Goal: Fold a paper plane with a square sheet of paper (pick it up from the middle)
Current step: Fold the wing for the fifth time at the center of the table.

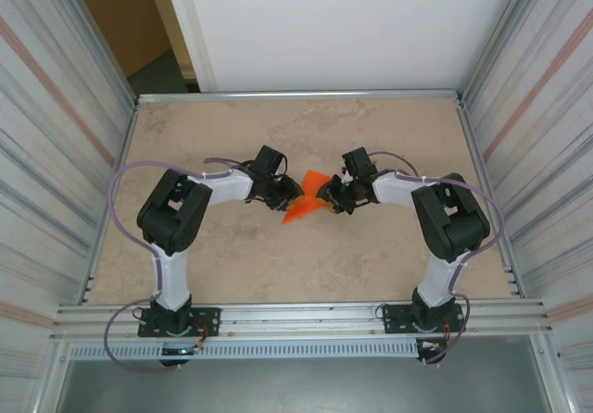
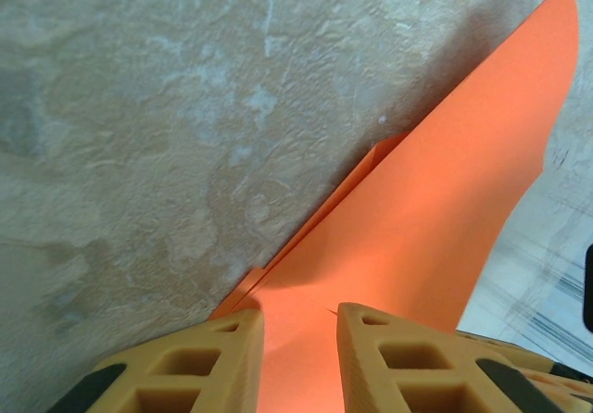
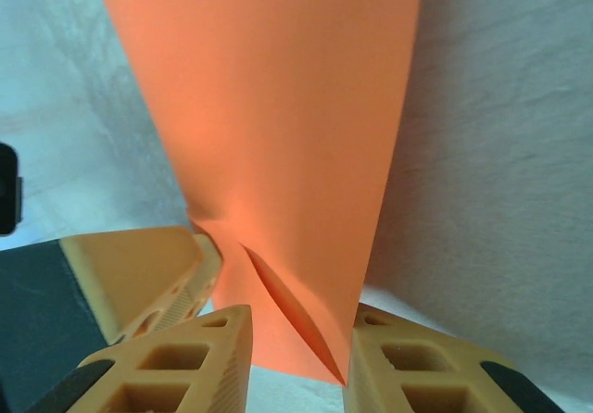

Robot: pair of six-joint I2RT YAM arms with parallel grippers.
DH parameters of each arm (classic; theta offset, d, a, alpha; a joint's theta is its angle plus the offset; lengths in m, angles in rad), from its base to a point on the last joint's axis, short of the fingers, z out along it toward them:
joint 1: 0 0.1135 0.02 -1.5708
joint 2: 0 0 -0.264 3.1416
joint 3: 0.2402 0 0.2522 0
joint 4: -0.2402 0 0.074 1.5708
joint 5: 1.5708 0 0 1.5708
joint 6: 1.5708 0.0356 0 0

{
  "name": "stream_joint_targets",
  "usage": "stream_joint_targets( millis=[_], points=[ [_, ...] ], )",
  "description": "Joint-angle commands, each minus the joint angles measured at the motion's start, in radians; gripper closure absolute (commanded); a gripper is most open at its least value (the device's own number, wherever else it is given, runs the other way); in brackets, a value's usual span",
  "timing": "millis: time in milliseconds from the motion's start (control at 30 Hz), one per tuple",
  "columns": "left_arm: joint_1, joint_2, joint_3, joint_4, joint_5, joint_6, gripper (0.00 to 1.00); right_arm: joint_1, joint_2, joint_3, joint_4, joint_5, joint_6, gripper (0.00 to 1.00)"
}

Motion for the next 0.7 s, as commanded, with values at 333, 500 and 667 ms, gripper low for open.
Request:
stream_joint_targets(
  millis=[333, 500, 667],
  points=[
    [0.019, 0.022, -0.035, -0.080, -0.022, -0.003, 0.71, -0.007, 0.018, -0.042, 0.094, -0.055, 0.045, 0.72],
    [0.021, 0.022, -0.028, -0.076, -0.013, -0.002, 0.69, -0.006, 0.014, -0.050, 0.121, -0.056, 0.053, 0.74],
    [0.024, 0.017, -0.019, -0.079, -0.009, 0.008, 0.68, -0.007, 0.017, -0.052, 0.131, -0.061, 0.054, 0.80]
  ],
)
